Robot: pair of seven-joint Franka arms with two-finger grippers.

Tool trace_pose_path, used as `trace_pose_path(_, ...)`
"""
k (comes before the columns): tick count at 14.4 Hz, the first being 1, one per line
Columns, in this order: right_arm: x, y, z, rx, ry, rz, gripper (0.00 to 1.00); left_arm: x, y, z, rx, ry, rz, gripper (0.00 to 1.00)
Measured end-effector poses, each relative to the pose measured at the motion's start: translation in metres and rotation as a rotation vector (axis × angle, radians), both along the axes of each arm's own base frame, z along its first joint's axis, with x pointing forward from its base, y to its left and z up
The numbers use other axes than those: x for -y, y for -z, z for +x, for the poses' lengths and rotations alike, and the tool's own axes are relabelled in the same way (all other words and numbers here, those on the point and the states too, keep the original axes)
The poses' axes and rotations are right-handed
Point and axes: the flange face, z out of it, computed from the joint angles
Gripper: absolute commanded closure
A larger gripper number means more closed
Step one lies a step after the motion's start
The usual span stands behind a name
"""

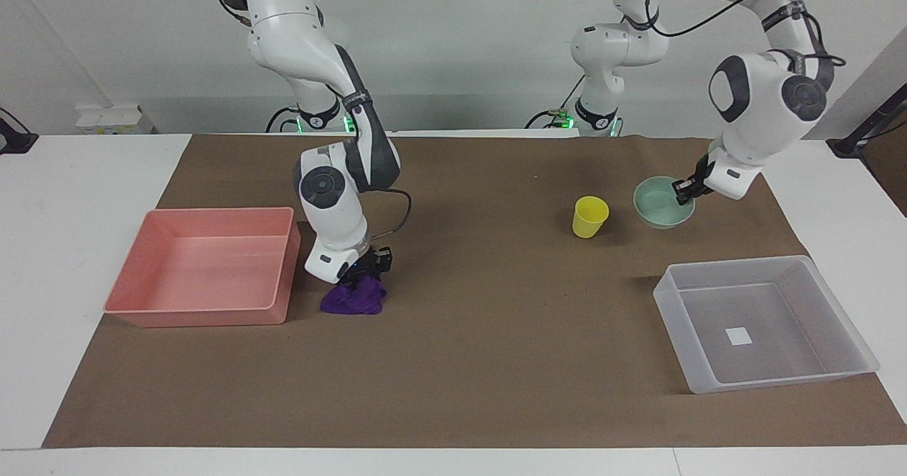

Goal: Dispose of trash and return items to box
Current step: 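Place the green bowl in the clear box while the right gripper moves cloth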

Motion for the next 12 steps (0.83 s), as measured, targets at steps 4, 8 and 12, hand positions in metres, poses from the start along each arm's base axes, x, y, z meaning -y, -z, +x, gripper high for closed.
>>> trace_pose_path(4,0.004,-0.022,0.003,-0.018,0.005,-0.004,1.0,-0.031,-0.009,0.085,0.158,-0.085,-0.05,1.0)
trace_pose_path(8,0.015,-0.107,0.001,0.008,0.016,0.004,1.0,-0.058,0.07,0.177,0.222,-0.126,-0.035,1.0)
trace_pose_path(12,0.059,-0.174,-0.014,0.017,0.076,0.006,1.0,-0.077,0.149,0.194,0.205,-0.174,-0.052,0.65)
